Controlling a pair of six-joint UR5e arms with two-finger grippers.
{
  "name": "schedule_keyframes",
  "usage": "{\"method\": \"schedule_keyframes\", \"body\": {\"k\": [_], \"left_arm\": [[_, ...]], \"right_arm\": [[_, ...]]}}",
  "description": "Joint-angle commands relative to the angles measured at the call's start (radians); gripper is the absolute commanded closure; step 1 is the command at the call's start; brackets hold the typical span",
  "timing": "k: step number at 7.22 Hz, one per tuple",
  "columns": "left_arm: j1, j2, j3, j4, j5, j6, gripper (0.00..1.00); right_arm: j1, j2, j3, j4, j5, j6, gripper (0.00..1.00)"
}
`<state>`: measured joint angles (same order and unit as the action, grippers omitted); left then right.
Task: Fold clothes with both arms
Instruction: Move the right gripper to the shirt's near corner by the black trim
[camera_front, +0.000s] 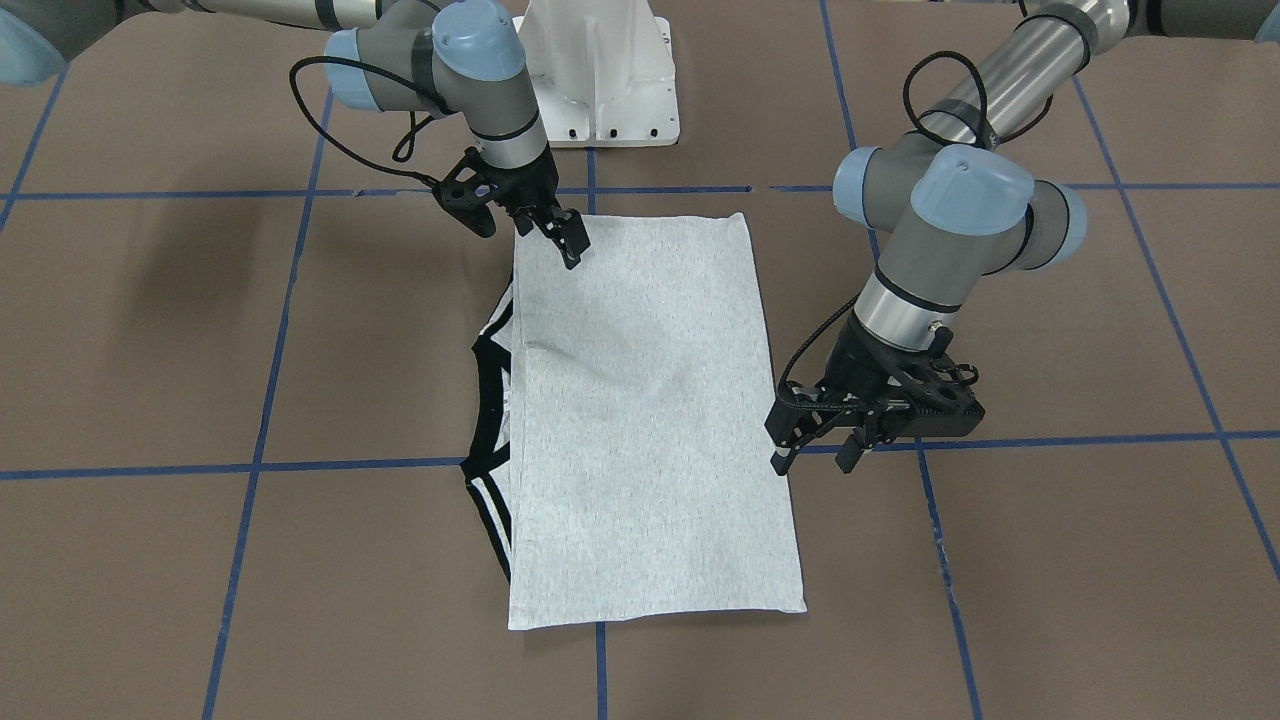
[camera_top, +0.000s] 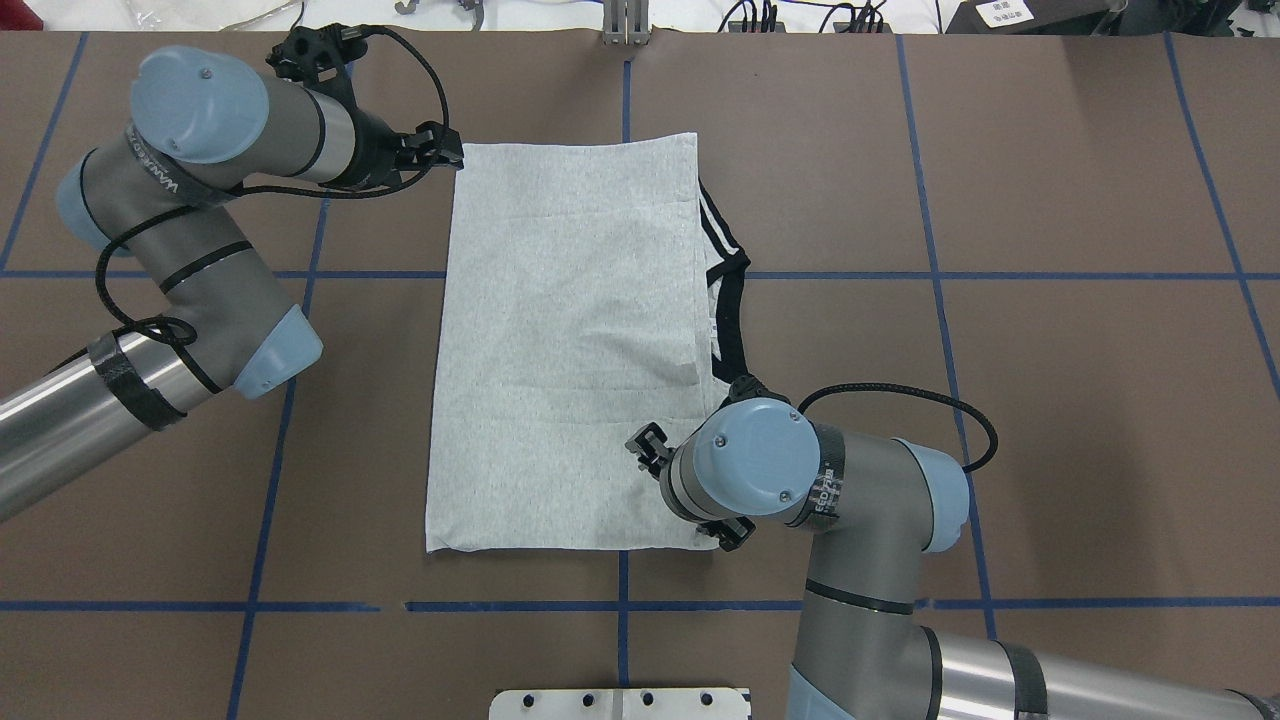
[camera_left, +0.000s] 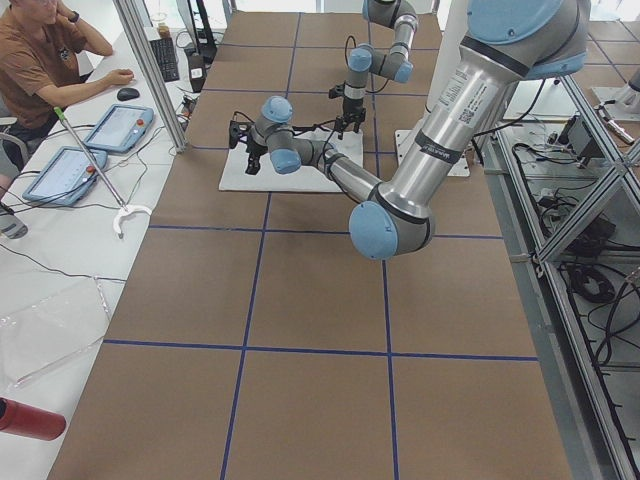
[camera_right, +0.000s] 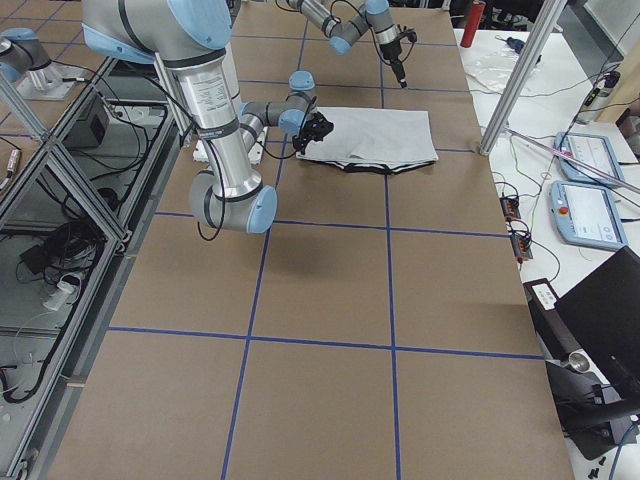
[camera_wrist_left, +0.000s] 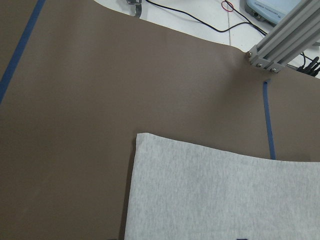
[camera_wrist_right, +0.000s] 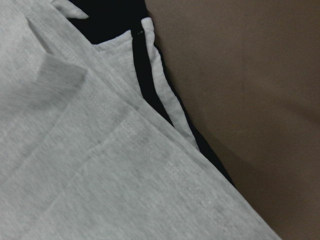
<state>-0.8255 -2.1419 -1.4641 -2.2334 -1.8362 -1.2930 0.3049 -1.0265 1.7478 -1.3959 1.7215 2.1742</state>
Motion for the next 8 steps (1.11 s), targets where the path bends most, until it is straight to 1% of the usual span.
{"method": "schedule_keyframes", "body": {"k": [1, 3, 4, 5, 6, 8], "left_arm": [[0.0, 0.002, -0.002, 0.0, 0.0, -0.002, 0.17], [0.0, 0.002, -0.002, 0.0, 0.002, -0.002, 0.17], [0.0, 0.002, -0.002, 0.0, 0.002, 0.0, 0.17], [0.0, 0.002, -0.002, 0.0, 0.002, -0.002, 0.17], [0.0, 0.002, -0.004, 0.0, 0.002, -0.002, 0.17], [0.0, 0.002, -0.004, 0.0, 0.002, -0.002, 0.17]], "right_arm": [[-0.01, -0.006, -0.004, 0.0, 0.0, 0.001, 0.04], [-0.015, -0.007, -0.01, 0.0, 0.0, 0.001, 0.08], [-0.015, -0.007, -0.01, 0.0, 0.0, 0.001, 0.17], [-0.014, -0.007, -0.01, 0.0, 0.0, 0.006, 0.59], [-0.013, -0.009, -0.01, 0.002, 0.001, 0.036, 1.0], [-0.013, -0.007, -0.005, 0.002, 0.003, 0.038, 1.0]]}}
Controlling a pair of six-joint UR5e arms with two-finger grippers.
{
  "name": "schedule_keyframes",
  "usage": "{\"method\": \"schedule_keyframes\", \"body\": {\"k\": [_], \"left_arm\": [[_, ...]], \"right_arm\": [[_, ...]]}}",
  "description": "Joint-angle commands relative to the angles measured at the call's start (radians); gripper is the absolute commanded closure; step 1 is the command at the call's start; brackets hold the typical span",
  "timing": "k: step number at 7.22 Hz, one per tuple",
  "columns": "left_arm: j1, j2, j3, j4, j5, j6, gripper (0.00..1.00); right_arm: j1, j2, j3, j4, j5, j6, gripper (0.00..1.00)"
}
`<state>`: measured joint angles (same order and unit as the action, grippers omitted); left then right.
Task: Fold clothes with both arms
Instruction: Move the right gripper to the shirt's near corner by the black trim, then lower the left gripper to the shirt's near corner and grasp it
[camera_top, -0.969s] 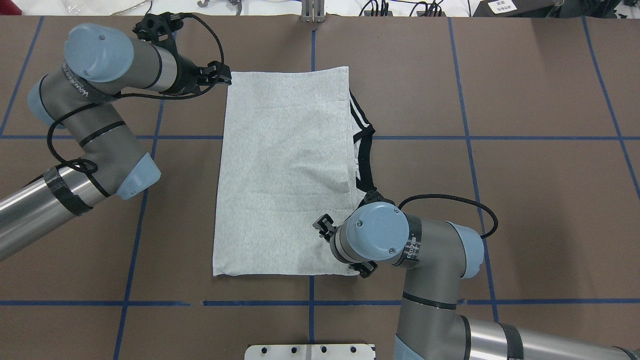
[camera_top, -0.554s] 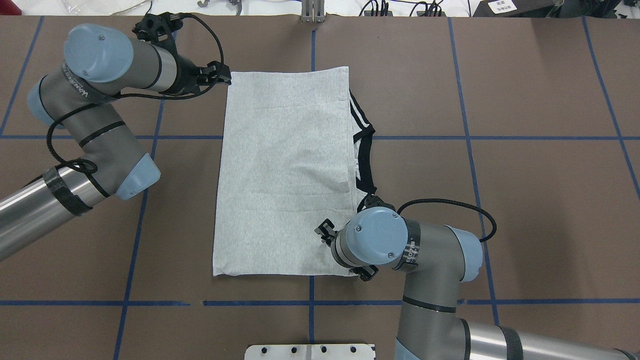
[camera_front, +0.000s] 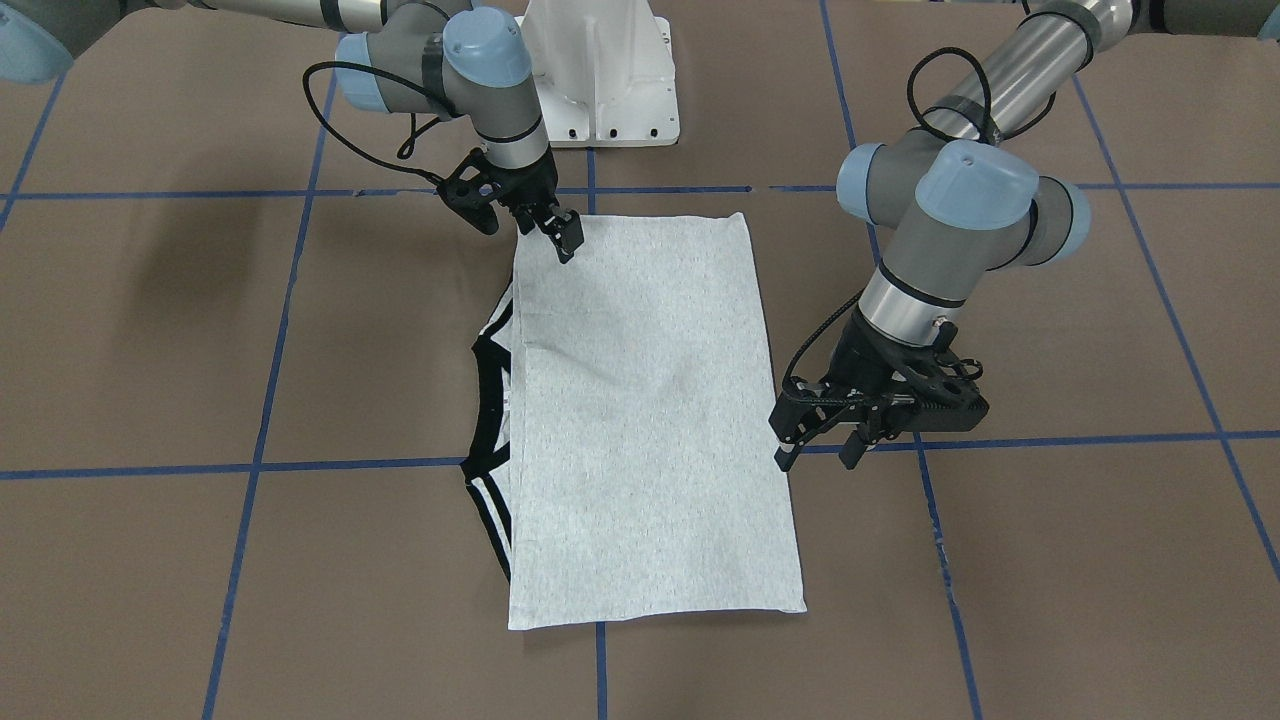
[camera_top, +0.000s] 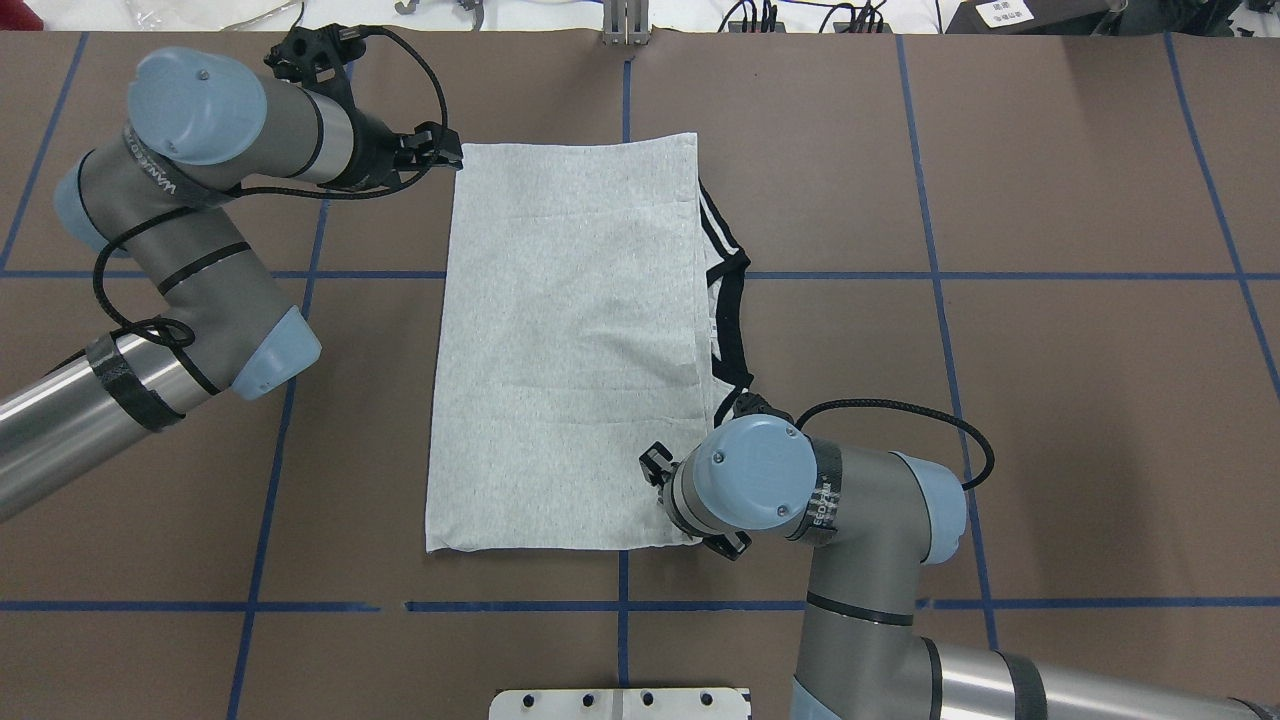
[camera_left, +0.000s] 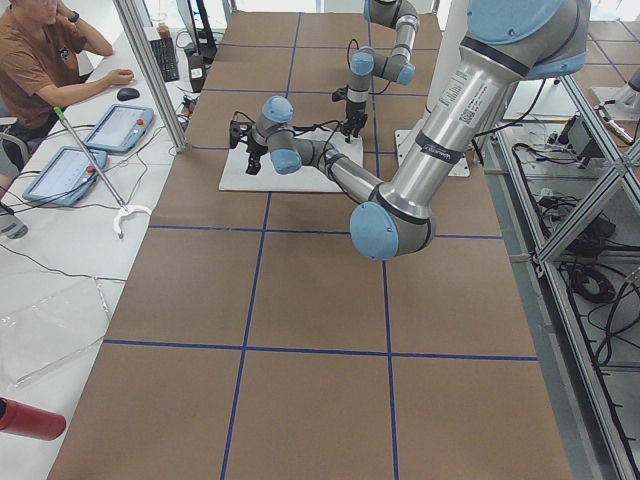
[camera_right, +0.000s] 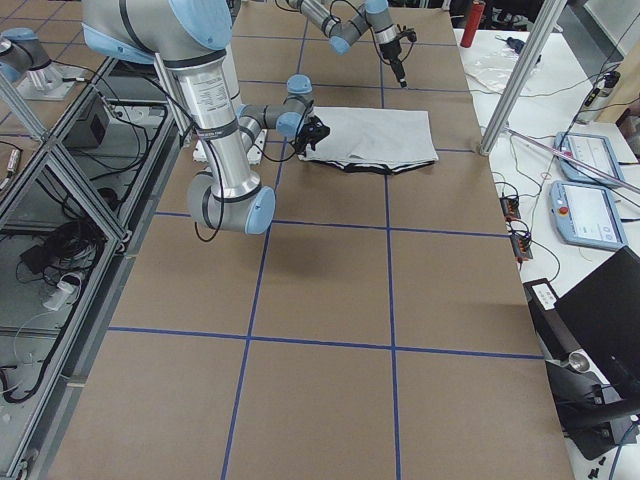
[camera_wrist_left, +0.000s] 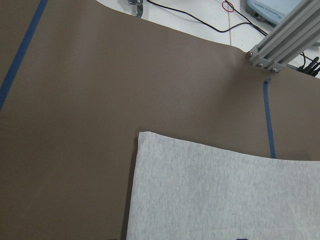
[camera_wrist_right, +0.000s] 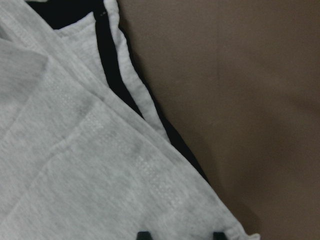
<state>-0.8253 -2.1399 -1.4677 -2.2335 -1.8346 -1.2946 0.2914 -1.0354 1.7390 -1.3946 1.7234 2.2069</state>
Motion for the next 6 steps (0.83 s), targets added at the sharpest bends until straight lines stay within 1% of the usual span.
{"method": "schedule_keyframes", "body": {"k": [1, 2, 3, 4, 5, 6], "left_arm": [[0.0, 0.0, 0.0, 0.002, -0.002, 0.0, 0.17], [0.0, -0.002, 0.0, 0.002, -0.002, -0.002, 0.17], [0.012, 0.009, -0.009, 0.002, -0.005, -0.099, 0.17], [0.072, 0.04, -0.073, 0.002, 0.0, -0.255, 0.17], [0.177, 0.142, -0.203, 0.002, 0.011, -0.359, 0.17], [0.277, 0.217, -0.312, 0.014, 0.064, -0.477, 0.17]], "right_arm": [[0.0, 0.0, 0.005, 0.0, 0.002, 0.005, 1.0], [0.009, 0.0, 0.017, 0.002, 0.007, 0.004, 1.0], [0.02, -0.006, 0.069, 0.0, 0.01, 0.005, 1.0], [0.017, -0.041, 0.105, 0.002, 0.008, 0.01, 1.0], [0.017, -0.044, 0.105, 0.002, 0.008, 0.011, 1.0], [0.017, -0.043, 0.116, 0.005, 0.008, 0.013, 1.0]]}}
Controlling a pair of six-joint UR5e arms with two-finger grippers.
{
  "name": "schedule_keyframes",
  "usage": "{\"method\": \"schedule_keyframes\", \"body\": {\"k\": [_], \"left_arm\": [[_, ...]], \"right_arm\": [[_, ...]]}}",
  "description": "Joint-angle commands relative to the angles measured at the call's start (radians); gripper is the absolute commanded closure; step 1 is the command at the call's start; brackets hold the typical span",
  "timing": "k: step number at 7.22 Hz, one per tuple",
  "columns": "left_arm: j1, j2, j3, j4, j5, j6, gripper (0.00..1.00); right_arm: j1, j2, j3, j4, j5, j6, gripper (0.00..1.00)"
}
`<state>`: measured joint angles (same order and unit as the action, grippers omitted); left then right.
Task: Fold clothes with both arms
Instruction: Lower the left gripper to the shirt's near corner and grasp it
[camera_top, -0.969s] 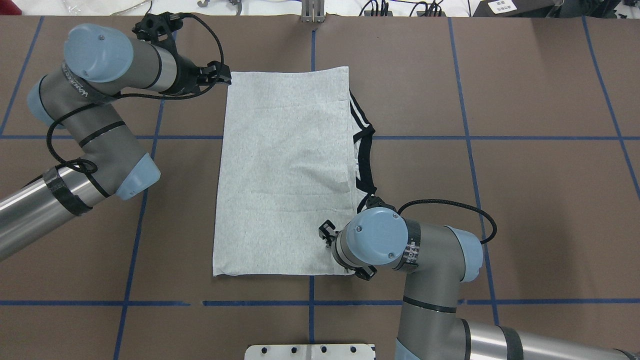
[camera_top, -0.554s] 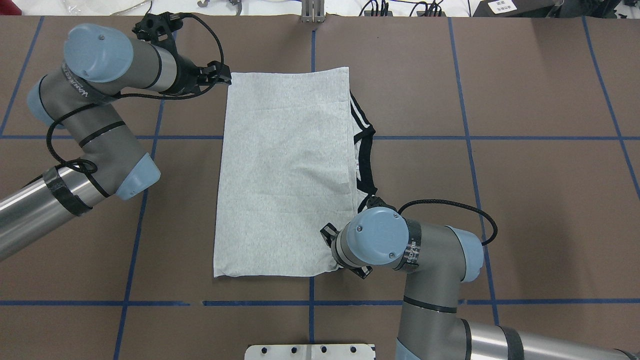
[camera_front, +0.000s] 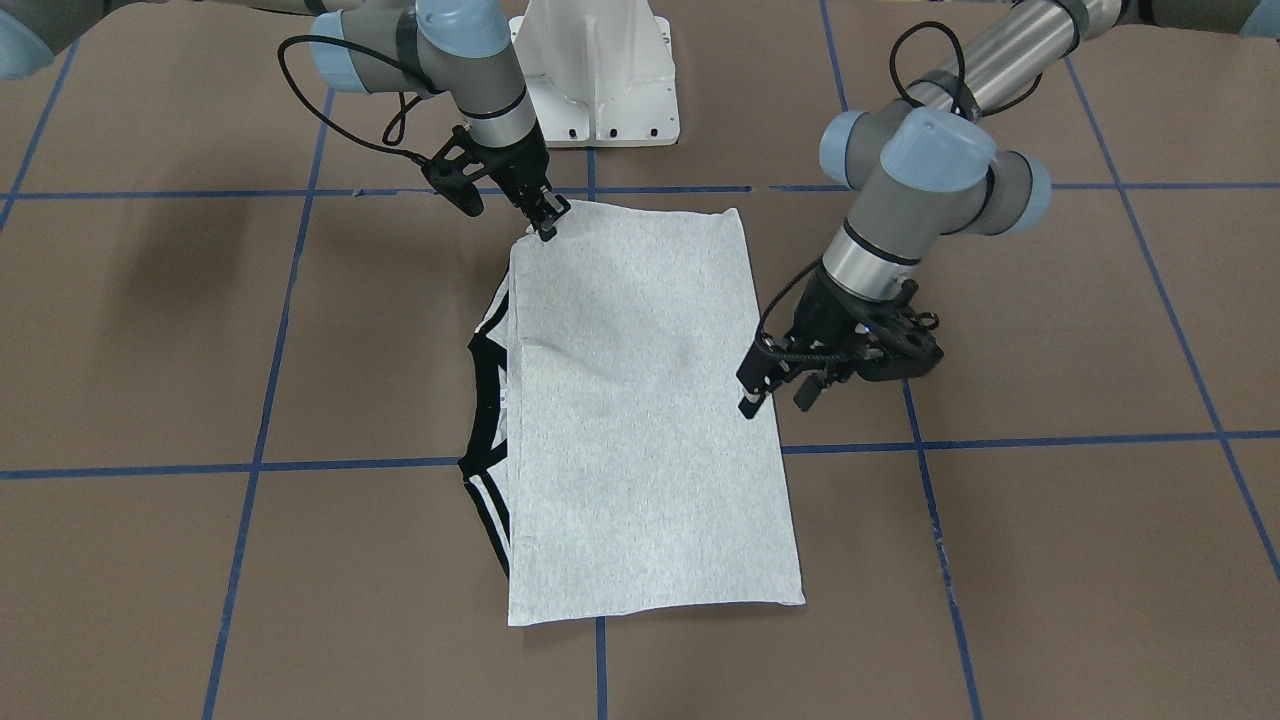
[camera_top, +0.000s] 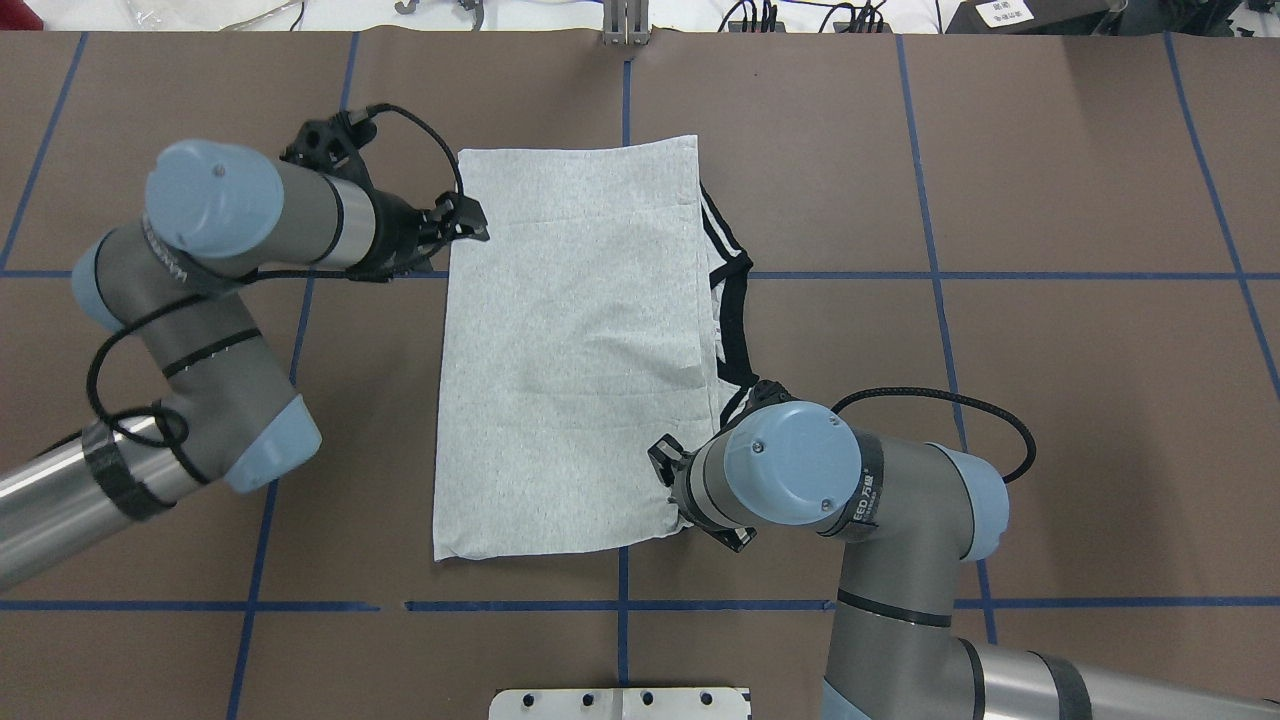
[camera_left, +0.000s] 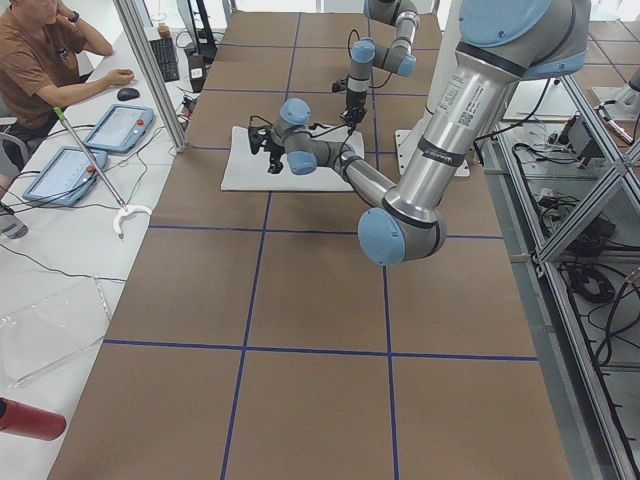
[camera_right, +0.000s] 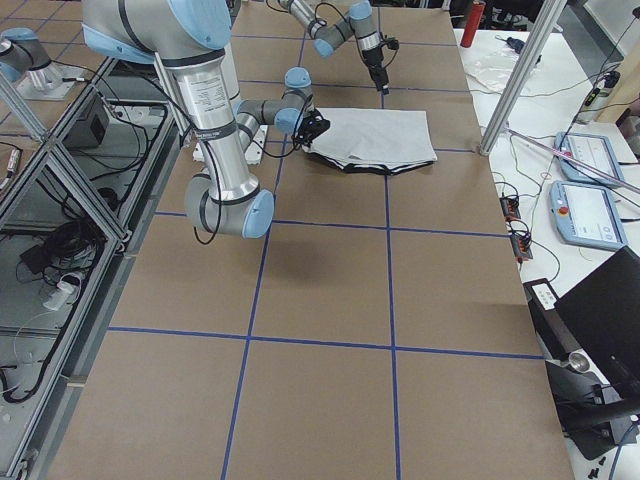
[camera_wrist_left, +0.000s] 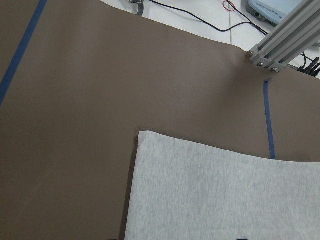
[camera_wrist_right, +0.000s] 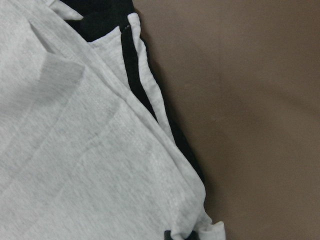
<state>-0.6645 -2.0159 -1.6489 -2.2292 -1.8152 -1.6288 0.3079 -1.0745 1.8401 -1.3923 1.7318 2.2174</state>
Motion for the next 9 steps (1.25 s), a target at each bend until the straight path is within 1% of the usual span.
{"method": "schedule_keyframes", "body": {"k": [1, 2, 3, 5, 7, 8, 9], "left_arm": [[0.225, 0.132, -0.217, 0.096, 0.133, -0.249, 0.17], [0.311, 0.134, -0.277, 0.218, 0.164, -0.326, 0.17], [0.368, 0.135, -0.295, 0.271, 0.192, -0.403, 0.17], [0.443, 0.196, -0.296, 0.289, 0.214, -0.465, 0.18], [0.445, 0.232, -0.295, 0.29, 0.215, -0.471, 0.19], [0.445, 0.232, -0.295, 0.29, 0.215, -0.473, 0.24], [0.447, 0.23, -0.298, 0.29, 0.214, -0.482, 0.41]], "right_arm": [[0.002, -0.005, 0.016, 0.001, 0.0, 0.002, 1.0], [0.0, -0.005, 0.016, 0.004, -0.002, 0.002, 1.0], [0.0, -0.005, 0.016, 0.004, -0.003, 0.002, 1.0], [0.0, -0.005, 0.016, 0.006, -0.005, 0.002, 1.0], [0.0, -0.005, 0.018, 0.006, -0.006, 0.002, 1.0], [0.0, -0.004, 0.018, 0.006, -0.006, 0.002, 1.0], [0.002, -0.004, 0.018, 0.006, -0.006, 0.002, 1.0]]}}
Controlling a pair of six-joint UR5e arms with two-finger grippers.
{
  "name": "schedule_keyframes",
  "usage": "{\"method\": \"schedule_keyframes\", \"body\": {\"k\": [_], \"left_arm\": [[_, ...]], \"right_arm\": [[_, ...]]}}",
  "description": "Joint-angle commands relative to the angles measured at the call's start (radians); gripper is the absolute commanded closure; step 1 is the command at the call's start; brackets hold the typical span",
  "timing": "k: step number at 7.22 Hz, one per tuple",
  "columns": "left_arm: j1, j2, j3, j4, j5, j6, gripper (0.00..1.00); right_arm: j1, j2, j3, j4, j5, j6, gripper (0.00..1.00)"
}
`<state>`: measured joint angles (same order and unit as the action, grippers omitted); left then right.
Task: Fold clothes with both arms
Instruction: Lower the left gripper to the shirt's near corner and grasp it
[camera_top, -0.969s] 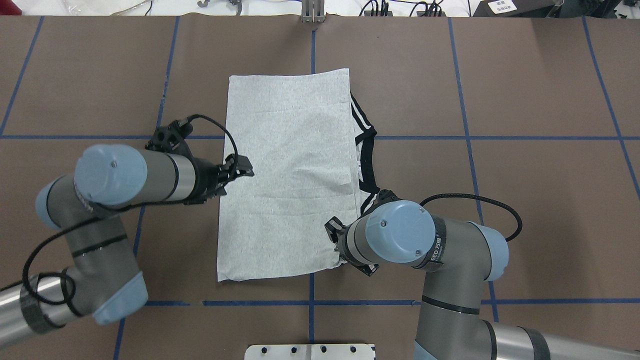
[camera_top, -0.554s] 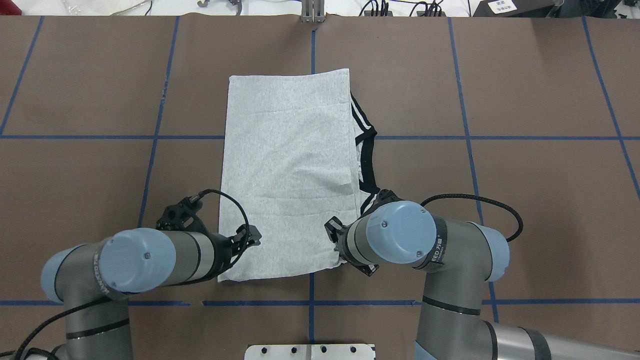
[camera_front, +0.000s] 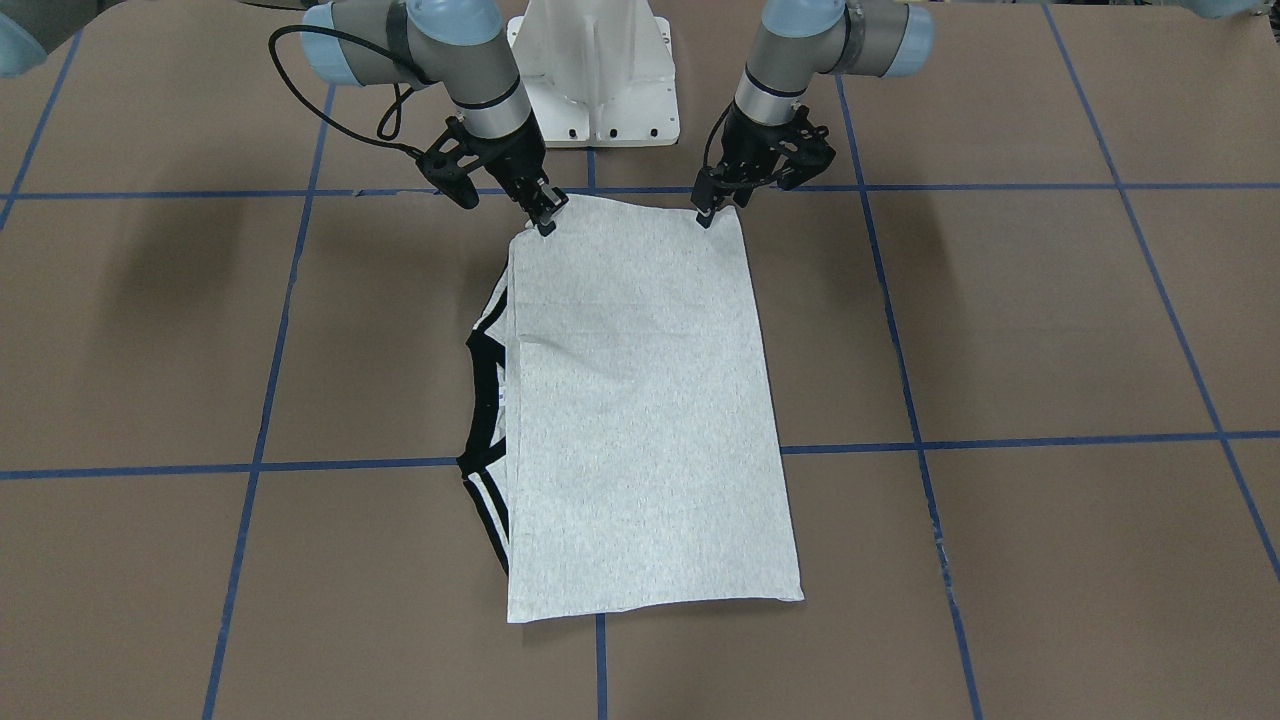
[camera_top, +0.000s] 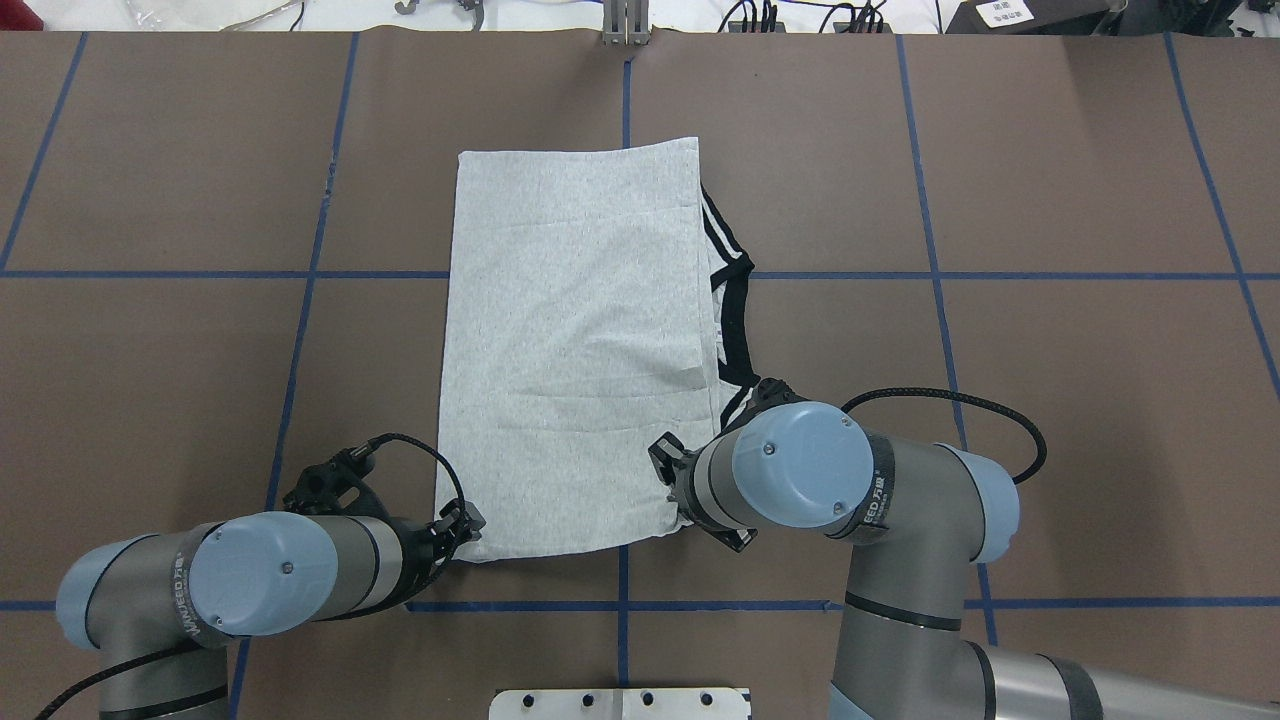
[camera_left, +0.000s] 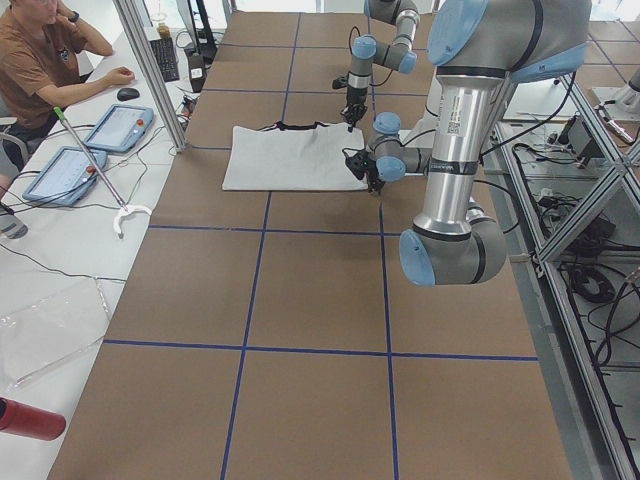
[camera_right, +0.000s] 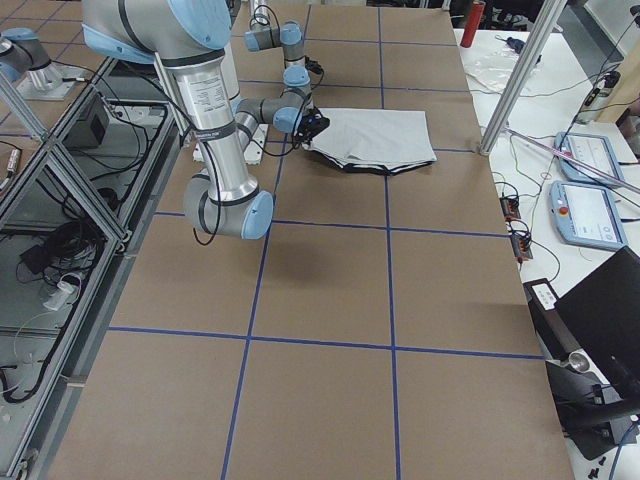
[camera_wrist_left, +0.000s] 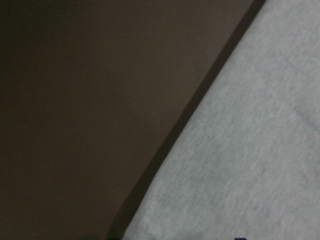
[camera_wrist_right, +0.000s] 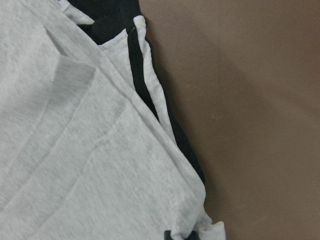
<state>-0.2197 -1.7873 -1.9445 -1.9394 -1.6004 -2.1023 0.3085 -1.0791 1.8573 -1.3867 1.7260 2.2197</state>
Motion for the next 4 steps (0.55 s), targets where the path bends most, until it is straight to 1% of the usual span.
{"method": "schedule_keyframes", "body": {"k": [1, 2, 3, 4], "left_arm": [[0.002, 0.0, -0.004, 0.002, -0.001, -0.034, 0.86], [0.002, 0.0, -0.007, 0.002, -0.001, -0.034, 1.0], [0.0, 0.003, -0.026, 0.002, -0.001, -0.031, 1.0], [-0.003, 0.003, -0.074, 0.005, -0.004, -0.027, 1.0]], "right_arm": [[0.001, -0.001, 0.0, 0.0, 0.0, 0.0, 1.0], [0.001, -0.001, 0.002, 0.0, 0.0, 0.0, 1.0], [0.001, -0.002, 0.002, 0.0, 0.0, 0.0, 1.0], [0.001, -0.002, 0.003, 0.0, 0.0, 0.0, 1.0]]}}
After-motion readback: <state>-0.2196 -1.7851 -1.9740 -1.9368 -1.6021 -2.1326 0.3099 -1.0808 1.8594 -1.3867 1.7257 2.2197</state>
